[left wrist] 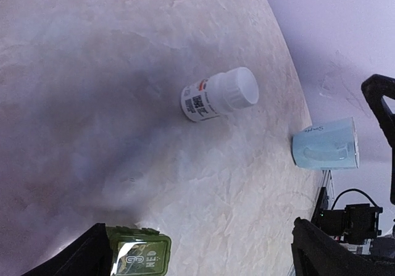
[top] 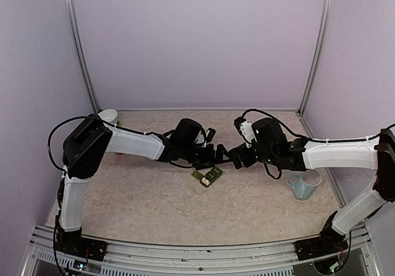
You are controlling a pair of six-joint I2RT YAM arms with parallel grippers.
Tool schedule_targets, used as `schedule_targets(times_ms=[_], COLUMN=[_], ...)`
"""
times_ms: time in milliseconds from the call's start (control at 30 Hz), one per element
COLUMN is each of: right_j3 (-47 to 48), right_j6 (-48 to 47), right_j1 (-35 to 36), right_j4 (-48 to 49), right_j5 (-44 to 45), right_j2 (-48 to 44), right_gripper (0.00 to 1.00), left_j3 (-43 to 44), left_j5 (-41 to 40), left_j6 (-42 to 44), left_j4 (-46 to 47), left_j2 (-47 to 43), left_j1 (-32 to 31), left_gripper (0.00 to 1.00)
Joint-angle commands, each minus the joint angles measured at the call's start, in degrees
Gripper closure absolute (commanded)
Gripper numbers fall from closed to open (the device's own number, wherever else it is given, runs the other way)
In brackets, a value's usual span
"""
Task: Sort the pills into containers
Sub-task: Move the pill container to the center of the board, then adjust the pill in the compartment of the pill container.
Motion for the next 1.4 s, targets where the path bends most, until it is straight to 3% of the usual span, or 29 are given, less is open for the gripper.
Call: schedule_targets(times_ms=[0,200,500,900,1367], right_j3=[-0.7,-1.5,-0.4,5.9,13.1], right_j6=[1.0,1.7,0.3,-2.5,-5.3], right_j1=[-0.8,-1.2,-1.3,0.9,4.9], right_j4=[0.3,0.4,-0.2,0.4,-0.9], right_j5=[0.6,0.0,-0.8,-6.5,-6.5], right_j2=[-1.7,-2.2,0.3,9.1,20.2], right_gripper=[0.0,0.0,0.01,0.01,0.0], left_j3=[3.6,4.5,-4.1,-24.8,-33.6], left_j5=[5.9,9.0,-0.5,-2.4,-5.0], left_j6=[2.0,3.3,8.9,4.1,-0.2], left_j4=[2.5,4.5,0.5,9.3,15.5], left_j2=[1.9,0.5,-11.7,-22.8,-26.9], left_j1=[-0.3,0.1,4.7,7.3,9.5], left_gripper=[0.01,0.01,0.01,0.01,0.01])
